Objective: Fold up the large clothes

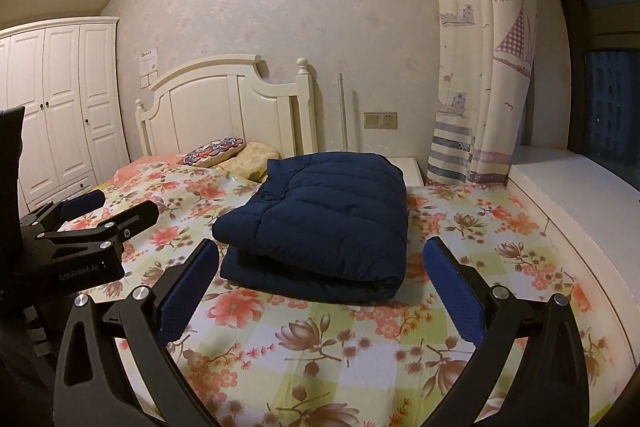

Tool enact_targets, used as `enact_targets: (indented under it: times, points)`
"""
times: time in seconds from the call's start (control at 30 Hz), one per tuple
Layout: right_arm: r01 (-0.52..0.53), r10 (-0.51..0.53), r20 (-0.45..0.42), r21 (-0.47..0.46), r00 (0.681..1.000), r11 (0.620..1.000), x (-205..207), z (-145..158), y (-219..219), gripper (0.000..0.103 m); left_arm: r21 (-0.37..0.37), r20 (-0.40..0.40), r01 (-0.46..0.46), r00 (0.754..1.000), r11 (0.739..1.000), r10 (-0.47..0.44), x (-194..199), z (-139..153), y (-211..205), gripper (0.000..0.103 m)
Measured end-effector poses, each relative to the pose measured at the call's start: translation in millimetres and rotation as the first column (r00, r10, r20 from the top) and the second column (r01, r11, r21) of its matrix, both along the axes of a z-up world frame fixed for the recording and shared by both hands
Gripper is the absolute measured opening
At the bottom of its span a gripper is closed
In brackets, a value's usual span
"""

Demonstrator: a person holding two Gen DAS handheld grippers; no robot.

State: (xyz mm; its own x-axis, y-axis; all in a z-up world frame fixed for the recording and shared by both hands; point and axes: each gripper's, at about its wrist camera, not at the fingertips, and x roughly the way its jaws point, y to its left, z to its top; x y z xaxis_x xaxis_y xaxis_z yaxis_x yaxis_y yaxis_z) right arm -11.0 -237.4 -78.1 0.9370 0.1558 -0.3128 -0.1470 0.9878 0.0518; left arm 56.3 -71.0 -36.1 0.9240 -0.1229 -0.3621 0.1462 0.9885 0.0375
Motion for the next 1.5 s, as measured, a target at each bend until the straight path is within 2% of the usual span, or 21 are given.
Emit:
enact_targets:
  times: [1.5]
  points:
    - [0.002, -0.002, -0.001, 0.025, 1.000, 1.000, -5.3, 5.3, -4.4, 0.098, 0.008, 0.009, -0.002, 1.000, 1.000, 0.002, -3.3, 3.2, -3.7, 0.101]
